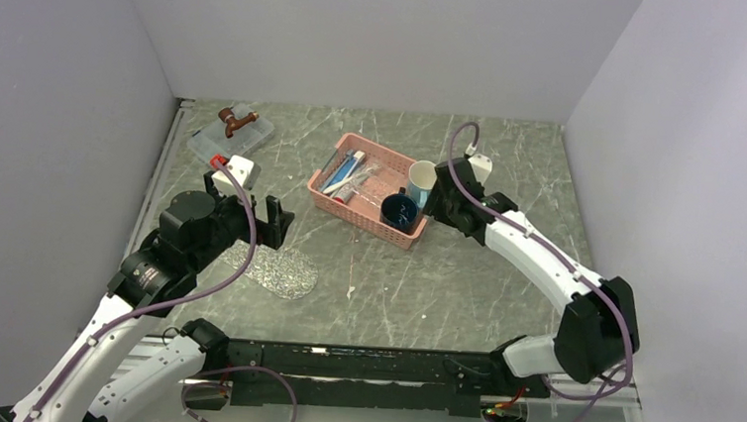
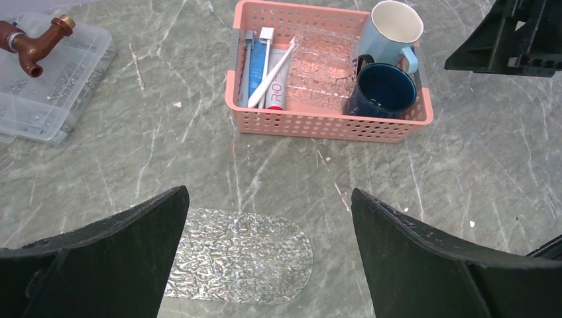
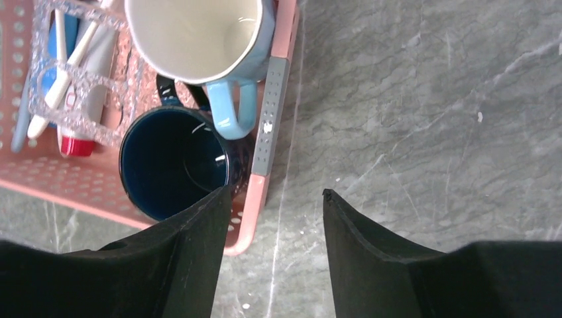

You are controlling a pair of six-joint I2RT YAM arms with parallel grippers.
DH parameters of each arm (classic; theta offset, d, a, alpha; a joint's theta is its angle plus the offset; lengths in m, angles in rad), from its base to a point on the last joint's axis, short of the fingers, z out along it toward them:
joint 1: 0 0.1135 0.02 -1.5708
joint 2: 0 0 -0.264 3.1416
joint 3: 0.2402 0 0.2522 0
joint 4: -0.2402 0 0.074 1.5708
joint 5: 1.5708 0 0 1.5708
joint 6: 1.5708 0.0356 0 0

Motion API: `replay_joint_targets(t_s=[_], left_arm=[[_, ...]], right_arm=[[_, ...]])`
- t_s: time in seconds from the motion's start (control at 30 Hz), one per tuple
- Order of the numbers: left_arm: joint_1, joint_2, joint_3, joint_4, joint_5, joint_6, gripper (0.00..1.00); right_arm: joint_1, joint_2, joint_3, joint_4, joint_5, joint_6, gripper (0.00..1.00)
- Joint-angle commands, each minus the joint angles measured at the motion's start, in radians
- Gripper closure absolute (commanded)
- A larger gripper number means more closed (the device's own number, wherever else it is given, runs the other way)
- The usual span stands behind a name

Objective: Prepare toiletry sets of a toothbrush and toothpaste on the tray

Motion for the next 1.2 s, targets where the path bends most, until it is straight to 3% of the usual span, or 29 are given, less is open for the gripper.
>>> replay_joint_targets(t_s=[0.0, 1.17], left_arm=[[0.000, -0.006, 0.003, 0.027, 0.018, 0.006, 0.01], [-0.001, 0.004, 0.001, 0.027, 0.038, 0.006, 0.01]], right_arm=[[0.001, 0.054, 0.067, 0.017, 0.090, 0.083, 0.47], [-0.061, 0.273, 0.108, 0.126, 0.020, 0.127, 0.54]])
